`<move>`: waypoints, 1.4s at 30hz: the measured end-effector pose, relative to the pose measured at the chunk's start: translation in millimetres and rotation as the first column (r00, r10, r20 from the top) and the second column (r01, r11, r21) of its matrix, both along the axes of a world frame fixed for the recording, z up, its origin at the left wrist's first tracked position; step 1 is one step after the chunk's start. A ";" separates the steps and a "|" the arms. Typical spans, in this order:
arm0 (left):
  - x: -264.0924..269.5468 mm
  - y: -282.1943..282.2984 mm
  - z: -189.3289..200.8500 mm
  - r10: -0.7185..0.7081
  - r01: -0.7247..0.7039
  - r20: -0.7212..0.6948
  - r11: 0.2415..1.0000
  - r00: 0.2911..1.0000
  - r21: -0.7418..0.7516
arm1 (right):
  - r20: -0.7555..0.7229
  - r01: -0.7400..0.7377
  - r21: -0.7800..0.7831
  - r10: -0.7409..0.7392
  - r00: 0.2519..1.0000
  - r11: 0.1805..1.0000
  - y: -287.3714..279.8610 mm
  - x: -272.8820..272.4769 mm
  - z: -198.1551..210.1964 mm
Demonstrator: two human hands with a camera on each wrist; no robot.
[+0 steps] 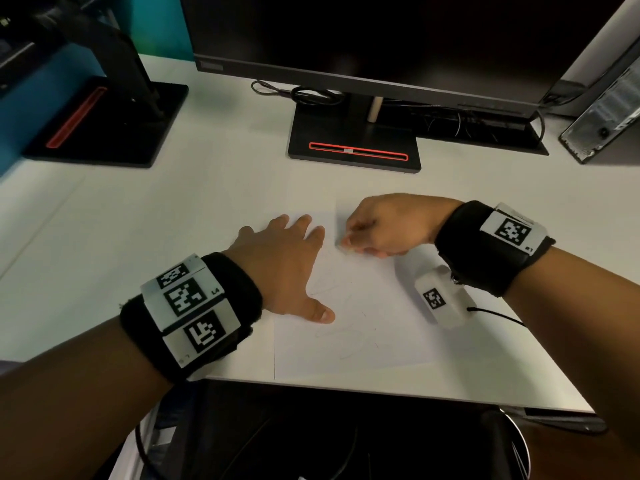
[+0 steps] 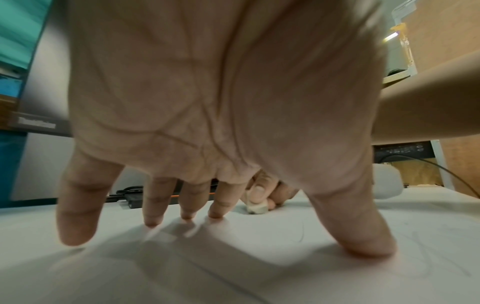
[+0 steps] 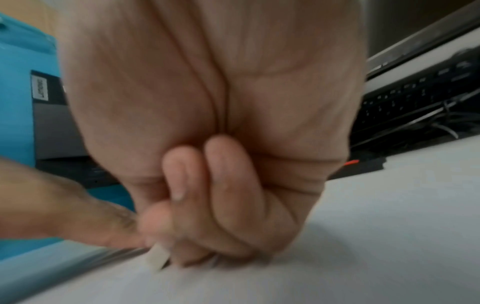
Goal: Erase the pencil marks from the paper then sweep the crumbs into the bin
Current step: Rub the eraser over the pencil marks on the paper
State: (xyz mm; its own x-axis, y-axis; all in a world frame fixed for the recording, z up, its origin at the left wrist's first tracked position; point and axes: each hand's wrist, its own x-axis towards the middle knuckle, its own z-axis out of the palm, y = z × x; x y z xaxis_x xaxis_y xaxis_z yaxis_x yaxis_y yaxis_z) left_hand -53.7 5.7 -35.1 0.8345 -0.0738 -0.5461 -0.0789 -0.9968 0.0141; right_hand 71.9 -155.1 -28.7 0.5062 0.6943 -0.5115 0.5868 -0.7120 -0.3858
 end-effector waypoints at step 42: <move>0.0 -0.3 0.4 -0.037 0.037 0.012 0.997 0.999 0.061 | -0.045 -0.024 -0.007 0.024 0.999 1.000 4.9 -6.2 -0.3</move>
State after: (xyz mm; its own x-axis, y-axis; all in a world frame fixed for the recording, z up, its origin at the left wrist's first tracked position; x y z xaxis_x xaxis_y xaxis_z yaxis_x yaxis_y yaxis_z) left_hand -53.7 5.4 -34.7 0.8389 -0.0717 -0.5396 -0.1155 -0.9922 -0.0477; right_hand 65.7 -150.2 -28.9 0.4655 0.7023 -0.5386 0.5860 -0.7006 -0.4071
